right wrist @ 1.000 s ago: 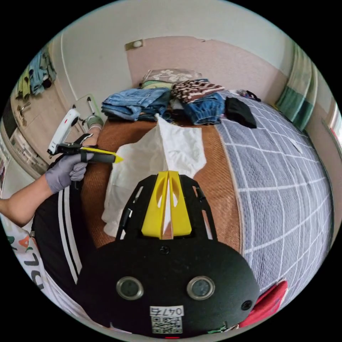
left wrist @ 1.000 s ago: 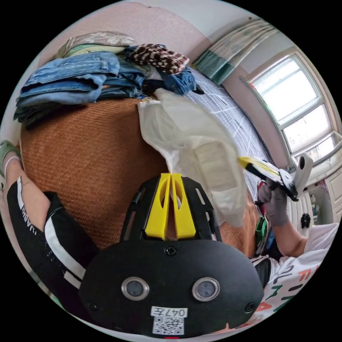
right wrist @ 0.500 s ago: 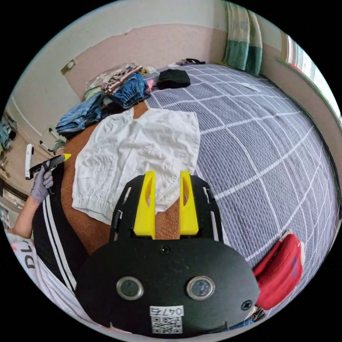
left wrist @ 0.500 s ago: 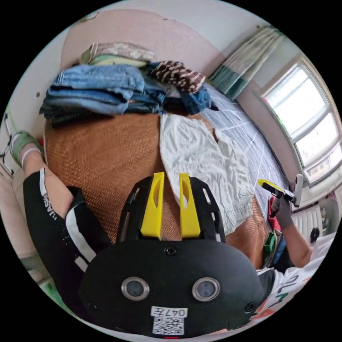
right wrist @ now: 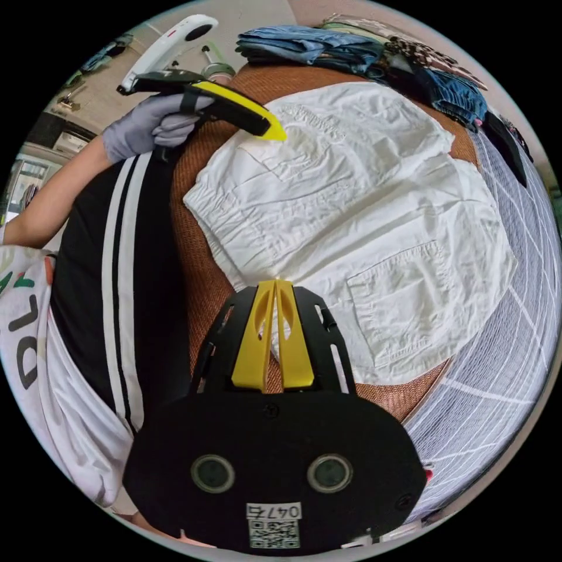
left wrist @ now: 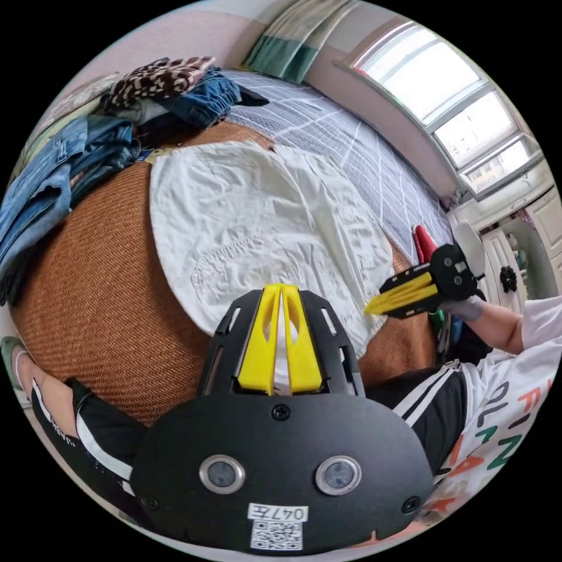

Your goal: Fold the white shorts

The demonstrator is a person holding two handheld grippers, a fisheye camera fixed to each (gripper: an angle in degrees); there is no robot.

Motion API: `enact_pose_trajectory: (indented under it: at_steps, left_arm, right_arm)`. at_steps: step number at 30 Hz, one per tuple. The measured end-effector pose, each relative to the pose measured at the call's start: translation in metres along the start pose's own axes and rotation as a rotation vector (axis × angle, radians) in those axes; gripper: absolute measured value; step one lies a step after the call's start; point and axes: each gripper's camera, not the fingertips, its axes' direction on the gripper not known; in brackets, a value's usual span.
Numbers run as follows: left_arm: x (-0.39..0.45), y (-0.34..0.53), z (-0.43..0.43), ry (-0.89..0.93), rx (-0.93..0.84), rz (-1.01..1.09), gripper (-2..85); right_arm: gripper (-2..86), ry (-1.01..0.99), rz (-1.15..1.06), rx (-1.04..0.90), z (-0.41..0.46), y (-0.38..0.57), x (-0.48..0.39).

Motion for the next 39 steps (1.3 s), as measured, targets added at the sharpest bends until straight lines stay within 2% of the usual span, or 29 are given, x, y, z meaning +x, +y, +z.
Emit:
enact_pose_trajectory:
  at_steps: [2, 4, 6, 8, 10, 12, 17, 19, 20, 28, 39]
  left_arm:
    - [-0.015, 0.009, -0.020, -0.036, 0.078, -0.070, -0.3]
    - [-0.037, 0.029, -0.053, -0.125, 0.195, -0.195, 1.5]
    - [-0.061, 0.046, -0.070, -0.189, 0.223, -0.330, 4.0]
    - [-0.088, 0.061, -0.076, -0.172, 0.206, -0.447, 5.9]
    - [-0.120, 0.073, -0.074, -0.041, 0.191, -0.526, 7.7]
    - [-0.133, 0.075, -0.070, 0.002, 0.159, -0.548, 8.6]
    - [-0.139, 0.064, -0.065, -0.046, 0.064, -0.495, 7.1]
    - [-0.144, 0.061, -0.064, -0.040, 0.026, -0.472, 0.6]
    - [-0.146, 0.060, -0.065, -0.039, 0.022, -0.472, 0.3]
    - [-0.182, 0.066, -0.103, -0.019, 0.105, -0.529, -1.0]
    - [-0.206, 0.044, -0.142, -0.017, 0.104, -0.534, -1.0]
  right_arm:
    - [1.7, 0.020, -0.018, 0.026, -0.007, -0.006, -0.001]
    - [1.7, -0.003, 0.033, 0.137, -0.027, -0.011, 0.015]
    - [1.4, -0.017, 0.088, 0.210, -0.040, -0.016, 0.032]
    - [0.9, -0.013, 0.114, 0.237, -0.046, -0.026, 0.044]
    - [-0.1, 0.039, 0.124, 0.245, -0.049, -0.043, 0.050]
    - [-0.8, 0.077, 0.123, 0.238, -0.045, -0.057, 0.051]
    - [-1.0, 0.071, 0.102, 0.147, -0.007, -0.094, 0.050]
    - [-0.9, 0.073, 0.125, 0.162, 0.002, -0.109, 0.051]
    - [-0.9, 0.069, 0.127, 0.175, 0.002, -0.113, 0.051]
    - [-1.2, 0.011, 0.125, 0.171, -0.002, -0.141, 0.062]
    - [-1.2, -0.030, 0.157, 0.196, -0.007, -0.140, 0.070]
